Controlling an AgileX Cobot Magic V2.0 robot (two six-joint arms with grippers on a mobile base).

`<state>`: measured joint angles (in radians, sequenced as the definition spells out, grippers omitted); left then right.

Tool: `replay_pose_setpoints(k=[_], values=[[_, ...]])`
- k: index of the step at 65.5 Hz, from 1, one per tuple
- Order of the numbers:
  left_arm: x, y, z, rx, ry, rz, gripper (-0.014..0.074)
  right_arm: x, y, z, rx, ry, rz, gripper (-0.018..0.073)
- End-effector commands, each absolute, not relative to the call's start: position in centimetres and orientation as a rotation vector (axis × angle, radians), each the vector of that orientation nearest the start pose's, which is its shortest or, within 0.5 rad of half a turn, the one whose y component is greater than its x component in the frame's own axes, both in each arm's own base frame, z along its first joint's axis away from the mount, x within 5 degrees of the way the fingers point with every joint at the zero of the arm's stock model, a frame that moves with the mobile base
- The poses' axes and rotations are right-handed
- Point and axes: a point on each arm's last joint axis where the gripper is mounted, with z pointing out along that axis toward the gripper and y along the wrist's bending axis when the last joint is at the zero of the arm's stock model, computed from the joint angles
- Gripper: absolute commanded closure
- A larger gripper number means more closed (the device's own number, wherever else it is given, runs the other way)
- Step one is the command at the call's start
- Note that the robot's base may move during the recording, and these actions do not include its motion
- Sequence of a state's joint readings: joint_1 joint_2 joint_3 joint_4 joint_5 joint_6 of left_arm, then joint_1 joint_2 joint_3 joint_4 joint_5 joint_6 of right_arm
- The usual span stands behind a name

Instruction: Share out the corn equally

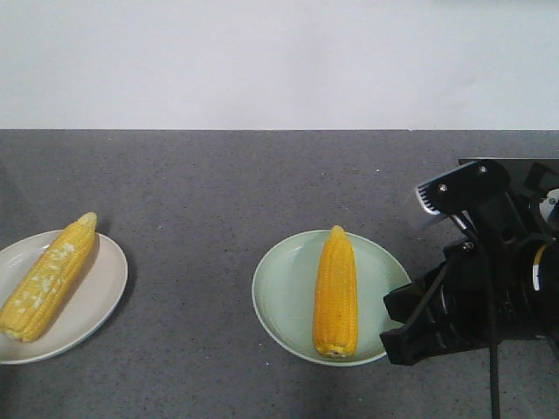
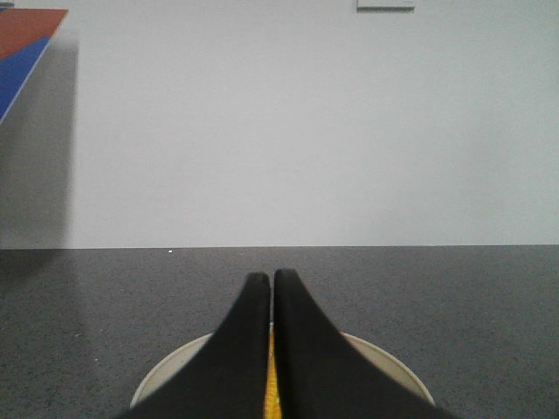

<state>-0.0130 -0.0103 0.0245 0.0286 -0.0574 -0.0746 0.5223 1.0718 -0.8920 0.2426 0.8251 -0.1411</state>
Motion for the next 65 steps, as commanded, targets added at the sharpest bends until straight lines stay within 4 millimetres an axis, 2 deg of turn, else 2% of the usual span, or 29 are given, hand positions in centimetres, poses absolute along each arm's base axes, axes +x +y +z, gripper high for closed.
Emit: replay_pose_setpoints(k=[1, 39, 45, 56, 65], values=[[5.2, -0.1, 22.6, -0.027, 1.325, -0.058, 0.0604, 17.1, 11.7, 33.2, -0.674, 2.327, 0.469, 0.0569], [5.2, -0.1, 22.6, -0.027, 1.327, -0.058, 0.0604, 17.0, 11.6, 33.2, -0.677, 2.321, 0.456, 0.0569], [5.2, -0.1, 22.6, -0.027, 1.327, -0.058, 0.0604, 16.7, 9.9, 33.5, -0.654, 2.258, 0.369, 0.0569], [5.2, -0.1, 22.5, -0.027, 1.329, -0.058, 0.0604, 15.5, 5.3, 32.7, -0.359, 2.127, 0.268, 0.0567], [5.2, -0.1, 22.5, -0.027, 1.331, -0.058, 0.0604, 12.5, 2.2, 31.7, -0.205, 1.938, 0.127, 0.0566]])
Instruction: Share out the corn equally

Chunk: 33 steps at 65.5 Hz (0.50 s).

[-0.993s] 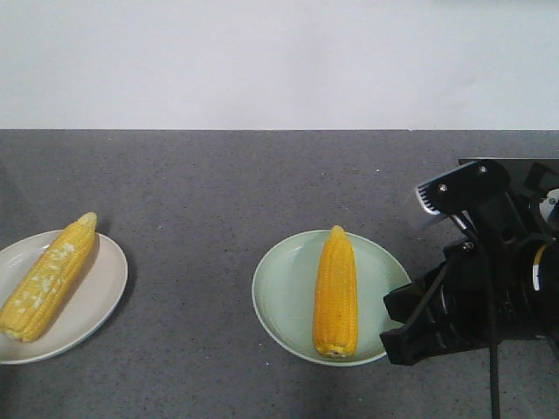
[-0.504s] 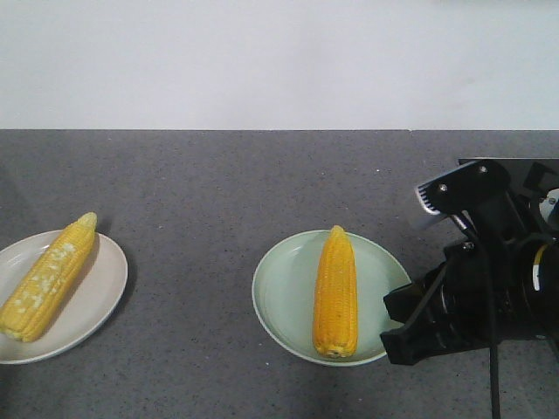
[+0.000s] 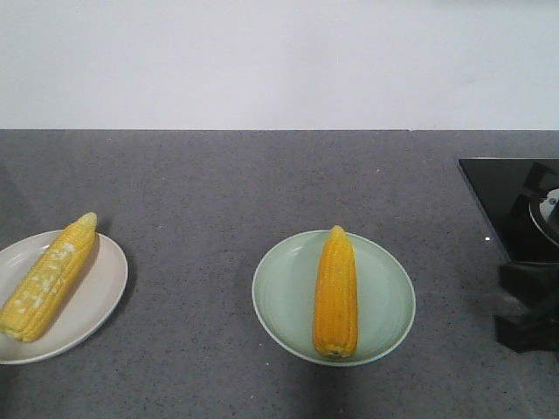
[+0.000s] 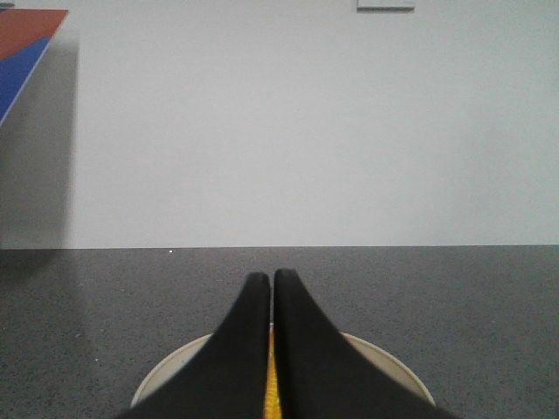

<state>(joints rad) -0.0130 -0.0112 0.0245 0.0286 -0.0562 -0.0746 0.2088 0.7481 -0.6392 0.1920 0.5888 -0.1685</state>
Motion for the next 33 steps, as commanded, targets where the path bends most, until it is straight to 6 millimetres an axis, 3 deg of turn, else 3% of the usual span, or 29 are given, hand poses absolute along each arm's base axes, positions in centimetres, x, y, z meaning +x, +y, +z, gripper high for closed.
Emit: replay_pose_setpoints(k=[1, 16, 33], values=[[5.2, -0.1, 22.5, -0.027, 1.331, -0.058, 0.0604, 12.2, 1.9, 31.6, -0.192, 1.918, 0.106, 0.0564], [5.2, -0.1, 22.5, -0.027, 1.331, -0.058, 0.0604, 7.7, -0.1, 27.6, -0.015, 1.688, -0.044, 0.0564], [5.2, -0.1, 22.5, -0.027, 1.331, -0.058, 0.0604, 6.1, -0.3, 23.0, 0.03, 1.558, -0.062, 0.0564]])
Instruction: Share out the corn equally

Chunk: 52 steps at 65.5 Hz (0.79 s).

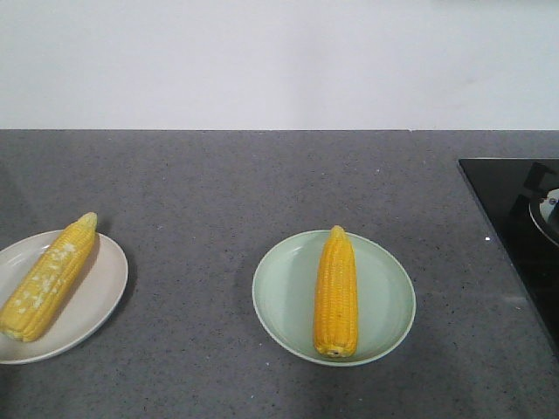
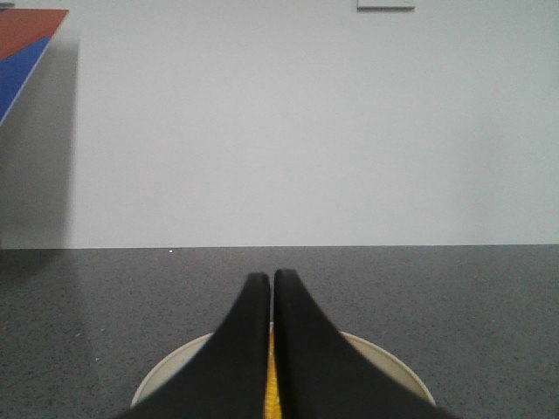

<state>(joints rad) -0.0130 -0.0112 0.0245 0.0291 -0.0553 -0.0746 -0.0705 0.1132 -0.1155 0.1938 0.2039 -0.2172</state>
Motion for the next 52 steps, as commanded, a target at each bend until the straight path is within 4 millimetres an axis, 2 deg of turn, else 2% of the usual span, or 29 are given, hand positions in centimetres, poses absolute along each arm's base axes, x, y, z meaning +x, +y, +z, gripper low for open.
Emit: replay_pose_setpoints(k=[1, 14, 52], values=[[5.2, -0.1, 22.5, -0.027, 1.331, -0.058, 0.0604, 6.0, -0.3, 22.8, 0.031, 1.556, -0.062, 0.0564], [5.2, -0.1, 22.5, -0.027, 1.331, -0.058, 0.0604, 5.6, -0.1, 19.9, -0.008, 1.53, -0.035, 0.0564], [5.2, -0.1, 22.5, -0.027, 1.331, -0.058, 0.0604, 5.6, 0.1, 19.9, -0.03, 1.538, -0.024, 0.0564]])
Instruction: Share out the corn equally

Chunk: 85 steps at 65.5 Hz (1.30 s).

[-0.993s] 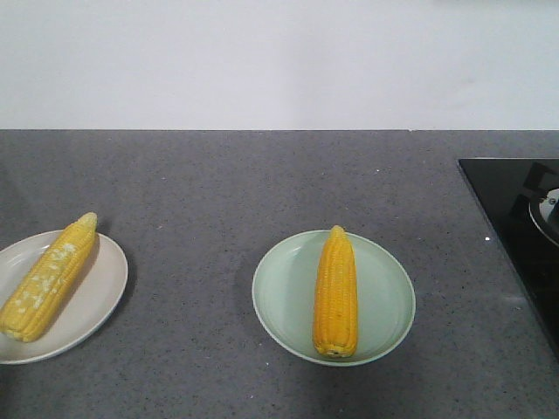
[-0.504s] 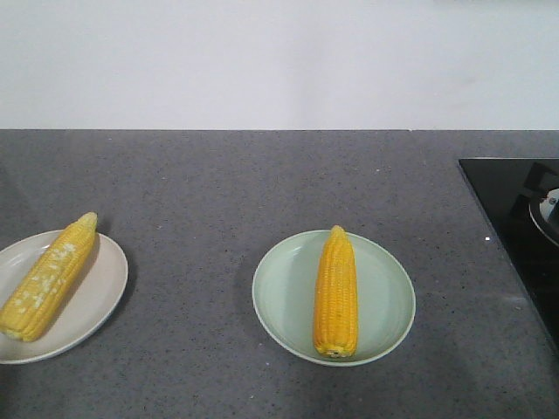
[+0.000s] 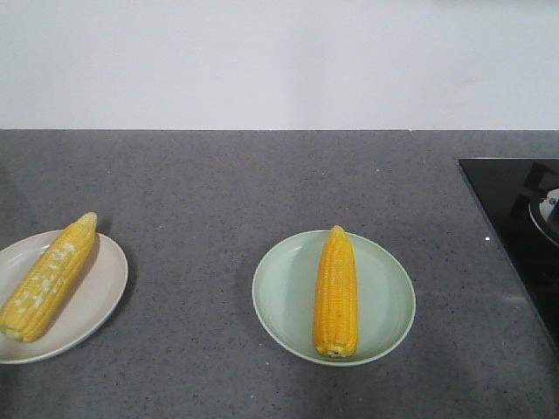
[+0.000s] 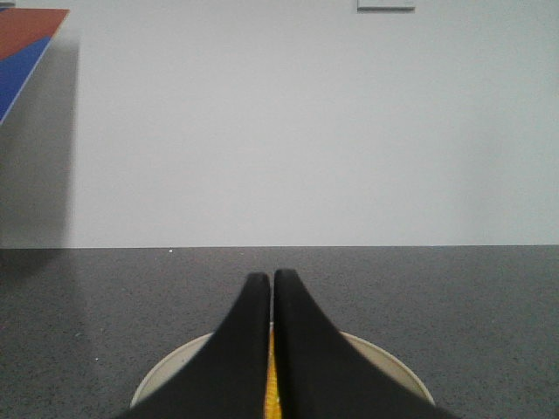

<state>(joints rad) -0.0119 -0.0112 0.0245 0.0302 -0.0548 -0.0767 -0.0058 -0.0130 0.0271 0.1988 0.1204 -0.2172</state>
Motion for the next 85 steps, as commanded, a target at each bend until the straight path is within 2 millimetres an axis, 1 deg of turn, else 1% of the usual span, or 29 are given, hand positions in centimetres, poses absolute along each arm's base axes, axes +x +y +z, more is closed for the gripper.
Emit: replay_pose_setpoints(k=[1, 18, 24, 85], values=[[5.18, -0.09, 22.52, -0.027, 1.331, -0.058, 0.0604, 5.64, 0.05, 19.87, -0.03, 1.538, -0.024, 0.0564], [5.18, -0.09, 22.52, -0.027, 1.331, -0.058, 0.0604, 5.63, 0.0, 20.03, 0.02, 1.52, 0.018, 0.0564], [5.18, -0.09, 22.52, -0.027, 1.331, -0.058, 0.0604, 5.62, -0.02, 20.22, 0.018, 1.499, 0.014, 0.0564], [5.18, -0.09, 22.52, -0.027, 1.331, -0.058, 0.0604, 5.61, -0.02, 20.31, 0.01, 1.492, 0.006, 0.0564]])
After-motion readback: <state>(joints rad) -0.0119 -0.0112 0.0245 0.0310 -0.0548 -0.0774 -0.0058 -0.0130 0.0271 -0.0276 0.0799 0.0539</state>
